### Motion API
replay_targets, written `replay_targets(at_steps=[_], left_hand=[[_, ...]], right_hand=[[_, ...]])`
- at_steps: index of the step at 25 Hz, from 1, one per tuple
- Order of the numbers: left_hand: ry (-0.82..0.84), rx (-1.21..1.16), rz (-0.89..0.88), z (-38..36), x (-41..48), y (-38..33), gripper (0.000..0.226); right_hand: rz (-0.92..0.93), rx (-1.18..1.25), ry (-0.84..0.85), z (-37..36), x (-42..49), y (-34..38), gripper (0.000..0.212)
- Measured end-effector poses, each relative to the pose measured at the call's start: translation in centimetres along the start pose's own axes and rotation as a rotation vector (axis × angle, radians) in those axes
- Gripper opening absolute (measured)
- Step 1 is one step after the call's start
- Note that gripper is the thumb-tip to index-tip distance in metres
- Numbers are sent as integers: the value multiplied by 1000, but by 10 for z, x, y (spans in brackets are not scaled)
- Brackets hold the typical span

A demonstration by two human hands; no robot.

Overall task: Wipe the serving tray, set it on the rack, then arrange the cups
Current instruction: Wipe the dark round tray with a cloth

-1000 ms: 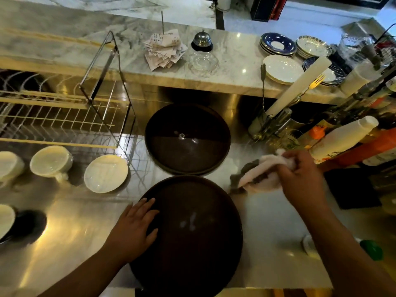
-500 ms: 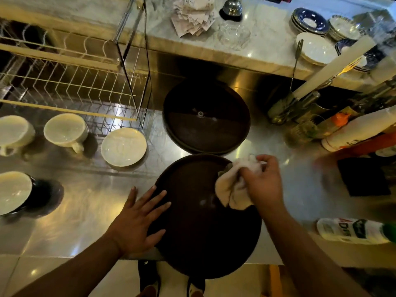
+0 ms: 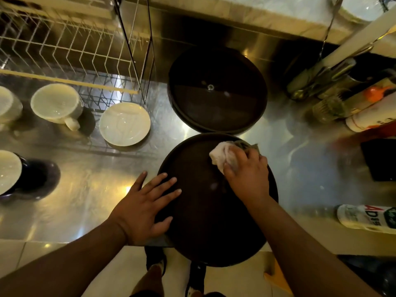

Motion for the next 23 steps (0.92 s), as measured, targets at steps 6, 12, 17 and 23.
replay_targets(at_steps=[6,12,17,23], left_hand=[[-8,61,9,-7,1,2,73],[-27,92,5,-12,3,3,72],[-30,115,3,-9,4,0,73],[-74,89,-1,-8,5,-1,73]], right_hand=[[54,-11,-33,-14,12,-3,51],[80,82,-77,-21,16,-16,40],[-16,178,-144,-21,16,-11,37],[-24,210,-126,-24,17,-8,35]])
Point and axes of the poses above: each hand's wrist, its own x-axis towards the middle knuckle, its own z-axis out of the back of the hand, y = z × x, the point moved 1 cm from there along x, towards the middle knuckle, and after that the axes turned 12 degrees about z, right-handed, at the moved point
